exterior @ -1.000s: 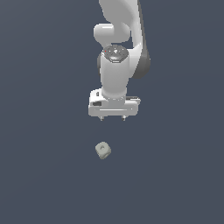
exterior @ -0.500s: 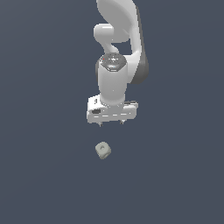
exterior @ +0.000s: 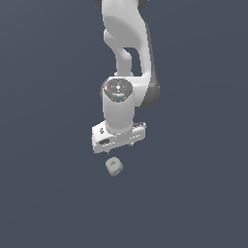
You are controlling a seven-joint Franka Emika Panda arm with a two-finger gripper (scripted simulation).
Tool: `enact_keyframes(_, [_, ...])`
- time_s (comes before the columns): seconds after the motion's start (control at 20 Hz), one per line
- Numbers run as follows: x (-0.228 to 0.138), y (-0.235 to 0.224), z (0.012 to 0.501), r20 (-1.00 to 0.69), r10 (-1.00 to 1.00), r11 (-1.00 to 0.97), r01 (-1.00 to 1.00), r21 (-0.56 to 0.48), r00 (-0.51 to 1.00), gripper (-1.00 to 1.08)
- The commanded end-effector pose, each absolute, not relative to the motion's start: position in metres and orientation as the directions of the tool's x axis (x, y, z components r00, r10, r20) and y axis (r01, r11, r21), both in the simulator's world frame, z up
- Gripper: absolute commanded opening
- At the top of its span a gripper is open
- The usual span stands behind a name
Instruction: Pick up the object and move it to a goal position.
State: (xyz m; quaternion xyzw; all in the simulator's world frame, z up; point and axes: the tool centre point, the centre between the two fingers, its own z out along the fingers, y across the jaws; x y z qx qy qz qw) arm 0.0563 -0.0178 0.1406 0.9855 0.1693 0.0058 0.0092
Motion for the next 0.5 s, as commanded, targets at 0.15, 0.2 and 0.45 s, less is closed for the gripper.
enact_keyframes(0.15, [0.075, -0.029, 0.119, 0.002, 0.447, -0.894, 0.447, 0.013, 0.894, 1.0])
enact_keyframes(0.2, [0.077, -0.03, 0.115, 0.002, 0.464, -0.886, 0.464, 0.011, 0.886, 1.0])
enact_keyframes(0.45, [0.087, -0.038, 0.101, 0.0, 0.528, -0.849, 0.528, 0.005, 0.849, 1.0])
